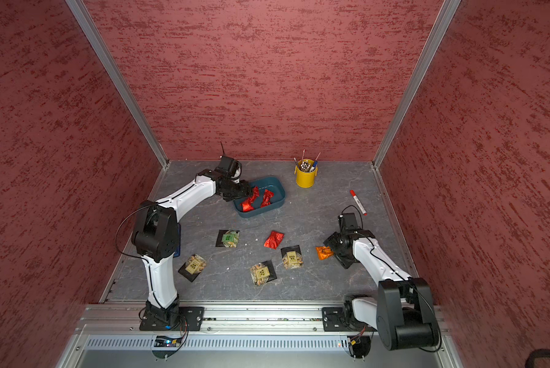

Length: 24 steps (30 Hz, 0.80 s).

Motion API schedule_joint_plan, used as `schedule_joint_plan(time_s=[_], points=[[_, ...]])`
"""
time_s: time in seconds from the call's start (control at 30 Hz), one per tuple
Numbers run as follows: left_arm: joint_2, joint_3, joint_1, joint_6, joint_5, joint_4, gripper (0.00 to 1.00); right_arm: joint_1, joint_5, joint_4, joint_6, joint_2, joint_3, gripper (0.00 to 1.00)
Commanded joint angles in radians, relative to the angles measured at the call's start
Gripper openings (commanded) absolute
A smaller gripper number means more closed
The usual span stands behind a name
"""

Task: Put the tea bags into the storage box
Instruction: Place the tea bag in the storage box, then pick up the tea bag from the center of the board.

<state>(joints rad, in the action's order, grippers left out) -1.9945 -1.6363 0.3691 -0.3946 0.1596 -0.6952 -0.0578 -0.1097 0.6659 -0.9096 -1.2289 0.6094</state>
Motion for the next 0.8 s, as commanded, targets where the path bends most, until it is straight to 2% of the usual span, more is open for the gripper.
schedule_joint_plan(time_s=[0.0,0.1,0.27,0.4,0.57,0.77], points=[[0.005,-0.018,-0.006,0.011,0.013,0.004,0.83,0.009,0.0,-0.035,0.01,-0.005,0.033,0.78],[0.04,-0.002,-0.004,0.016,-0.002,0.009,0.86,0.01,0.0,-0.042,0.017,-0.018,0.033,0.73],[0.13,0.038,0.019,0.057,-0.119,-0.023,0.86,0.01,-0.001,-0.071,0.028,-0.051,0.029,0.65],[0.234,0.136,0.025,0.058,-0.15,-0.022,0.86,0.01,-0.004,-0.081,0.041,-0.065,0.032,0.58],[0.382,0.257,0.026,0.038,-0.173,-0.056,0.87,0.01,-0.016,-0.094,0.052,-0.057,0.029,0.43],[0.533,0.399,0.024,0.014,-0.198,-0.109,0.87,0.009,-0.02,-0.079,0.077,-0.023,0.023,0.31]])
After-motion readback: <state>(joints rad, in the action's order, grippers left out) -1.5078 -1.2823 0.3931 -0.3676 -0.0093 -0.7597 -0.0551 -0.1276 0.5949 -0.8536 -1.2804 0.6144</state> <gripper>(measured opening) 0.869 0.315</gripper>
